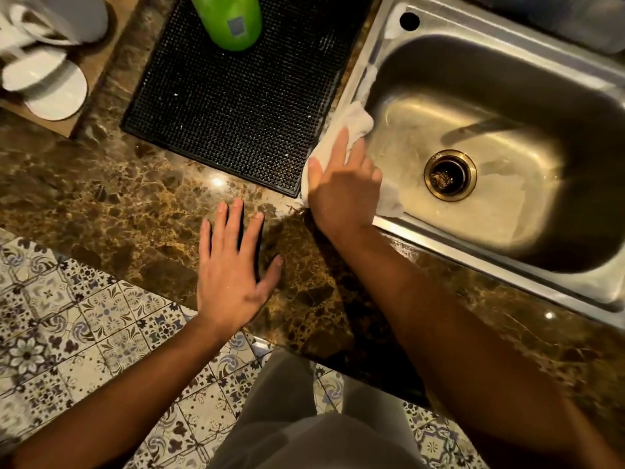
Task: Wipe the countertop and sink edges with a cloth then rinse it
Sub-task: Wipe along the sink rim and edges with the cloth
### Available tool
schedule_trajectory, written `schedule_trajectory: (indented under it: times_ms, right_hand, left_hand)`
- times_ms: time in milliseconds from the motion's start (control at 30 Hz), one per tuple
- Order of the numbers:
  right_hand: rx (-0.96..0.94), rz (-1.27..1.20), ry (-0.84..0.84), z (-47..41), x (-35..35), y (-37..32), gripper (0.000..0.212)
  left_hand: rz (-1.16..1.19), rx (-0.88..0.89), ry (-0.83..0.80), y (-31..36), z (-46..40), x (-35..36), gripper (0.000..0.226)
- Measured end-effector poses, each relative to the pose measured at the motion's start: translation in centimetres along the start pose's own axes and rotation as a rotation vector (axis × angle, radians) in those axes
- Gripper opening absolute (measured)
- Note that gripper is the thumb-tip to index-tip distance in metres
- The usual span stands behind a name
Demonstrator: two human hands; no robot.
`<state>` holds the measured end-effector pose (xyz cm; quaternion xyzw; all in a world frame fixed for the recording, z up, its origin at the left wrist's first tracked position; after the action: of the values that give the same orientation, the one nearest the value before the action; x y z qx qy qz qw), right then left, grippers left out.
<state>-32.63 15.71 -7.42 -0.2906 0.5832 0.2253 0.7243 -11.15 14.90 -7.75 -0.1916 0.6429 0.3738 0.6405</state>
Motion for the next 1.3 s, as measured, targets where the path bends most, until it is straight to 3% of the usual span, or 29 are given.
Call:
schedule_trajectory:
  times_ms: [100,267,367,533,833,1200,1300]
  right_hand:
    - [-0.109,0.047,-0.096,2.0,-0.6,0.9,0.070]
    - [-0.330,0.044,-0.095,5.5,-1.7,5.2,0.058]
    - [-0.337,0.031,-0.163,6.2,-2.7,8.9,0.052]
    - [-0.313,0.090,-0.237,7.3,-3.7,13.9,0.054]
    - [-0.373,0.114,-0.146,4.7,-1.8,7.5,0.055]
    - [-0.009,-0.049,-0.090,-0.8,-0.5,-0.2,0.067]
    - [0.078,-0.080,-0.010,-3.0,0.1,-1.4,0.064]
  left_hand:
    - [0.011,0.018,0.006,0.1,0.1,-0.2,0.075]
    - [0.126,0.033,0.050,0.3,-1.4,-1.2,0.063]
    - [0.167,0.063,0.132,0.3,-4.7,-2.5,0.055]
    - [0.077,0.079,0.119,-0.6,-11.3,-2.4,0.065]
    - [-0.074,0.078,0.105,-0.9,-12.7,-1.6,0.070]
    - [-0.113,0.086,0.109,-1.0,-12.9,-1.2,0.071]
    - [-0.117,0.088,0.122,-1.0,-12.9,-1.2,0.070]
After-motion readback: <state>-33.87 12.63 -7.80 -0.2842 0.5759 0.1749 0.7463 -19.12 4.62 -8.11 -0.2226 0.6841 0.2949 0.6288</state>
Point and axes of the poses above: each hand's wrist, its own z-axis away from the middle knuckle, its own x-axis out of the palm, y = z × x, the point moved 2 cm from there along -z, towards the middle knuckle, and after that the axes turned 2 degrees about z, right-handed, at the moved point
